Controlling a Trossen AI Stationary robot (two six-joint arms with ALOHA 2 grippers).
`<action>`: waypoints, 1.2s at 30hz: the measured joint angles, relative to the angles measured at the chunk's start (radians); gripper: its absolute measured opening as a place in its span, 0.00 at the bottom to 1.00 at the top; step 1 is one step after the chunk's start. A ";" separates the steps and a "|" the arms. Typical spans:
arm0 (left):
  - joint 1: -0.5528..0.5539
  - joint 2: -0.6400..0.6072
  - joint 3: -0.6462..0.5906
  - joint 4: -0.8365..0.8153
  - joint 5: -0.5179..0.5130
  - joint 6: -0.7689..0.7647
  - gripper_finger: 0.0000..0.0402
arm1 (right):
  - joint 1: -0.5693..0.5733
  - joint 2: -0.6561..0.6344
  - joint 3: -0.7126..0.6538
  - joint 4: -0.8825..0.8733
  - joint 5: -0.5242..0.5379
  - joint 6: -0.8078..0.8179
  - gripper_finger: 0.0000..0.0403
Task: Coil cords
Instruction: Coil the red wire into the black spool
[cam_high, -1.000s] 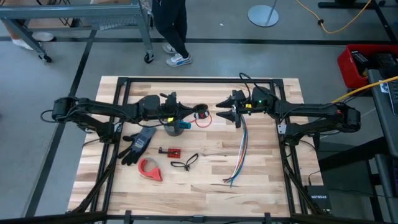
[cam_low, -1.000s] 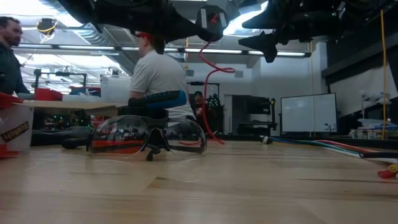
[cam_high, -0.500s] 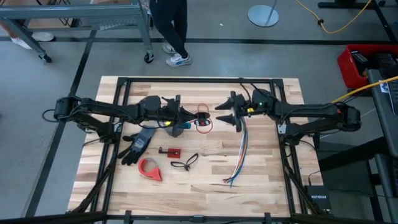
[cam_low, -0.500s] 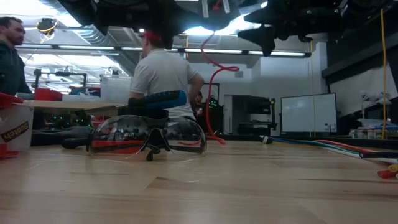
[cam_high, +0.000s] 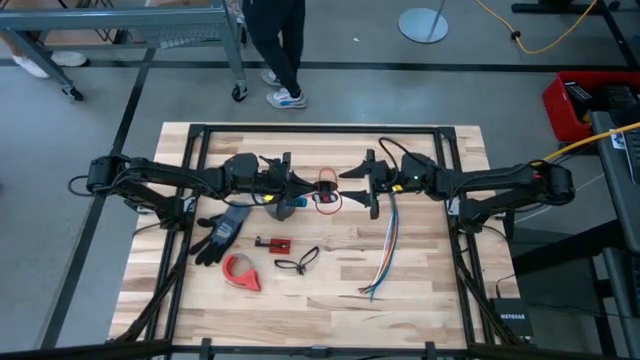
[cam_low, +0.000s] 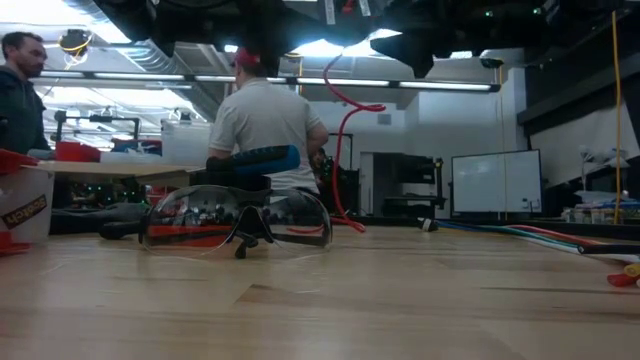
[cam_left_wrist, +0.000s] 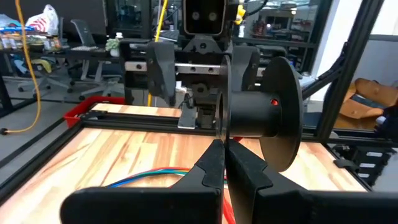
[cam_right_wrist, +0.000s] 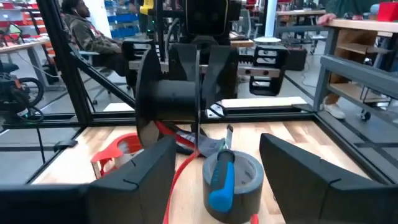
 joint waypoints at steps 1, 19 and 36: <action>0.000 0.000 0.000 0.000 0.001 0.000 0.00 | 0.000 0.010 0.000 0.019 -0.004 0.000 0.59; 0.000 0.000 0.000 -0.002 0.002 0.000 0.00 | 0.000 0.078 0.000 0.149 -0.042 0.009 0.59; 0.000 0.000 0.000 -0.002 0.002 0.000 0.00 | 0.000 0.097 0.000 0.185 -0.045 0.008 0.34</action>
